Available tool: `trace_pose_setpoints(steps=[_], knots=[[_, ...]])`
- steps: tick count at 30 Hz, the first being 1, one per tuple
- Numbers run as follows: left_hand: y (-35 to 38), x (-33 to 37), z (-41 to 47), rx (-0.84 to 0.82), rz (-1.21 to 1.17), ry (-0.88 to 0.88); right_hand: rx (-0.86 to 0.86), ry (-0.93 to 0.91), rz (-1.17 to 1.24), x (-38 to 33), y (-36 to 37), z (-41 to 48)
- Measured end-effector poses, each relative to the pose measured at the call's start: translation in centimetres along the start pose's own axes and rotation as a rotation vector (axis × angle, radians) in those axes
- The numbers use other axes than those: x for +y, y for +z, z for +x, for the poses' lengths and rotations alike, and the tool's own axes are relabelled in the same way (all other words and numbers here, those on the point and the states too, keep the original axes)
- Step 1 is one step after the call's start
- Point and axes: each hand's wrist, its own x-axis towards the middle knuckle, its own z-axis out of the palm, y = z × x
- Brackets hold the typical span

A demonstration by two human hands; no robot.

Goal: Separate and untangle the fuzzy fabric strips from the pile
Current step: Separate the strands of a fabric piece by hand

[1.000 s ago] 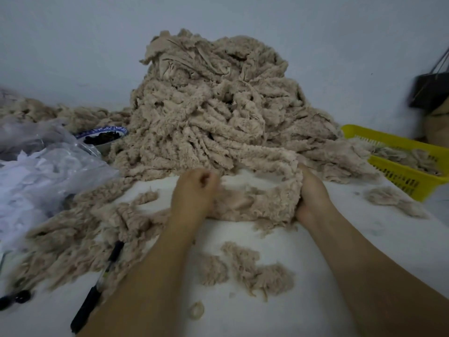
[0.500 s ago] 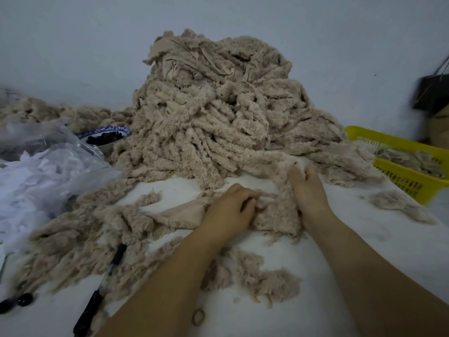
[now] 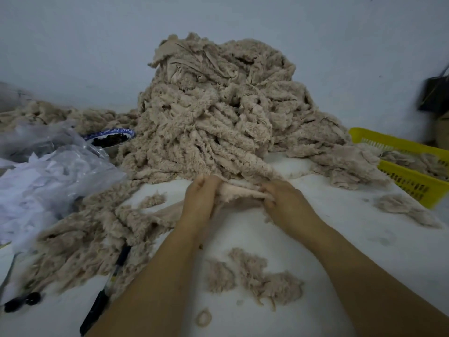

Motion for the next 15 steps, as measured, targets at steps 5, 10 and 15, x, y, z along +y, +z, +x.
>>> trace_pose_setpoints(steps=[5, 10, 15], knots=[[0.0, 0.6, -0.1, 0.063, -0.226, -0.112, 0.164, 0.201, 0.255, 0.6, -0.2, 0.1], [-2.2, 1.6, 0.6, 0.119, -0.563, -0.162, 0.327, 0.414, 0.324, 3.0, -1.3, 0.3], [0.3, 0.7, -0.7, -0.125, -0.273, -0.158, 0.319, 0.026, 0.139, -0.4, 0.2, 0.6]])
